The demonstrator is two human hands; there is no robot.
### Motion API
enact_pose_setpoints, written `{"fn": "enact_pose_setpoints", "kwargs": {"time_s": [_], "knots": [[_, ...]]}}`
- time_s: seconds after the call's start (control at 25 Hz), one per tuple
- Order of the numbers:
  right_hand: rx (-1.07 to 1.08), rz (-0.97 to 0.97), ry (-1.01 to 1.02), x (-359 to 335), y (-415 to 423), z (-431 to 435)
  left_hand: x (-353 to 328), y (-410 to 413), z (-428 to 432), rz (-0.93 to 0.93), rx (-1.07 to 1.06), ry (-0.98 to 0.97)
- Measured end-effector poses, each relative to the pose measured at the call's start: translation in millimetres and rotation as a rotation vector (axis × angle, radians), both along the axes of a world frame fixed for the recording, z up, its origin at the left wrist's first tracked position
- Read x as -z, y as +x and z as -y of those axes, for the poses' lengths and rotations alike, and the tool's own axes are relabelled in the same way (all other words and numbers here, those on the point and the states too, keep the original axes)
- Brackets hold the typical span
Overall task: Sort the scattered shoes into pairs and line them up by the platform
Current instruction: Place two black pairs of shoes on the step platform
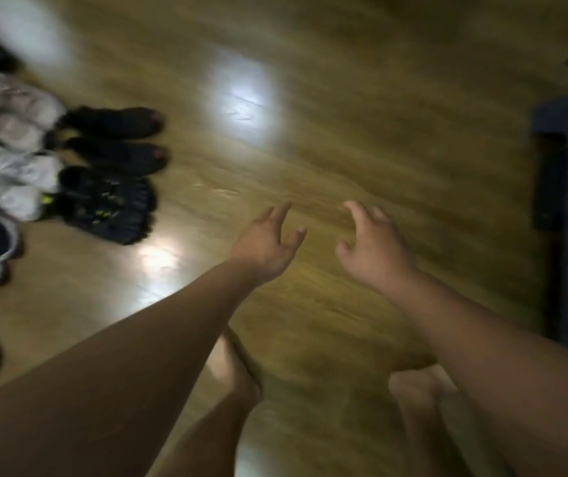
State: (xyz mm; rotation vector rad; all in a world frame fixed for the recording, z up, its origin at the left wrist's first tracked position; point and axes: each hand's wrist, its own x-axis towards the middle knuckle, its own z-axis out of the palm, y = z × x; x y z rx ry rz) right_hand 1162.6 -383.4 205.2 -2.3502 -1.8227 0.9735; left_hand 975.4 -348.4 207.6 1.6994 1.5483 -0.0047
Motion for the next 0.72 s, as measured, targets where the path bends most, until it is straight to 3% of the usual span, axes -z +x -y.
{"fn": "enact_pose_setpoints", "kwargs": {"time_s": [0.36,0.72], "knots": [[-0.437,-0.06,-0.027,-30,-288,-61,-39,-296,9,-0.079,-0.381,0.042],[-0.581,-0.092,-0.146,9,-409,-85,1,-389,49,-0.095,-0.578,-0.094]]}}
